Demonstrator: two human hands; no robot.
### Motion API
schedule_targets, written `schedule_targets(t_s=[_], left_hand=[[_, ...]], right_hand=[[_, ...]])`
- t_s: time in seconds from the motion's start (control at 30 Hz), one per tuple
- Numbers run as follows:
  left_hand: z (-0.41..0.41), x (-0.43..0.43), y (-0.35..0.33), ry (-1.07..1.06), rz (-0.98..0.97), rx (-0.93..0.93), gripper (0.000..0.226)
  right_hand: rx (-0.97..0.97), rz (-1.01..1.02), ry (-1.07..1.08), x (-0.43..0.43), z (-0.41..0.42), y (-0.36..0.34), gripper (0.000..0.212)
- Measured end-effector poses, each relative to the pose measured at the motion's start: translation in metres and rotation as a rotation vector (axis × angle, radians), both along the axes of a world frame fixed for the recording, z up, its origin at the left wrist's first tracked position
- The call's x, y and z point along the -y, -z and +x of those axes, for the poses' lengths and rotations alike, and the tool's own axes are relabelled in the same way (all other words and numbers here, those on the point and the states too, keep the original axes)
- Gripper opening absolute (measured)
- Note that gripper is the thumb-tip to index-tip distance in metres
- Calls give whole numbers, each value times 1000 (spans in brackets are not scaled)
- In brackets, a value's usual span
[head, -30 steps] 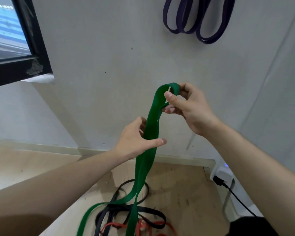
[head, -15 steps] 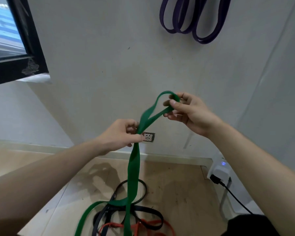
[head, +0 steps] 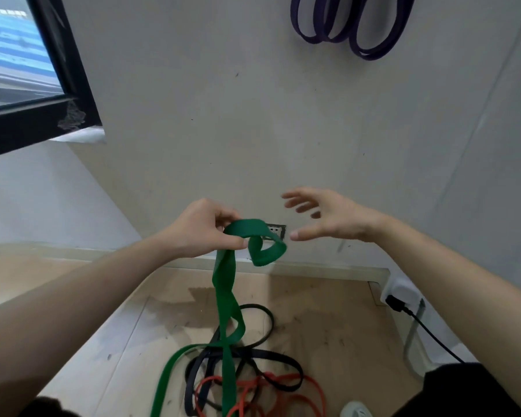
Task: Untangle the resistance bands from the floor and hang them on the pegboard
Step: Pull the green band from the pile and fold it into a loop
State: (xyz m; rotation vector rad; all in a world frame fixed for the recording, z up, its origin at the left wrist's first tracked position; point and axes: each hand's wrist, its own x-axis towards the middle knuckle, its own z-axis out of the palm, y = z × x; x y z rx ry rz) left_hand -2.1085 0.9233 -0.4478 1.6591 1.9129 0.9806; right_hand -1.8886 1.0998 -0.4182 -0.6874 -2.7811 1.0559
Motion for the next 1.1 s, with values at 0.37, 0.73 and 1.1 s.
schedule_targets(t_s=[0.37,0.73,1.1], left_hand=[[16,-2,-1,18,27,70,18],[35,-9,22,101,-48,330,24],[63,-26,33,138,-46,456,37]], right_hand=[[-116,-26,-85,43,-25,-6,23],[-917,-426,240,26,-6,-68,1],[-982,-338,366,12,19,-83,2]])
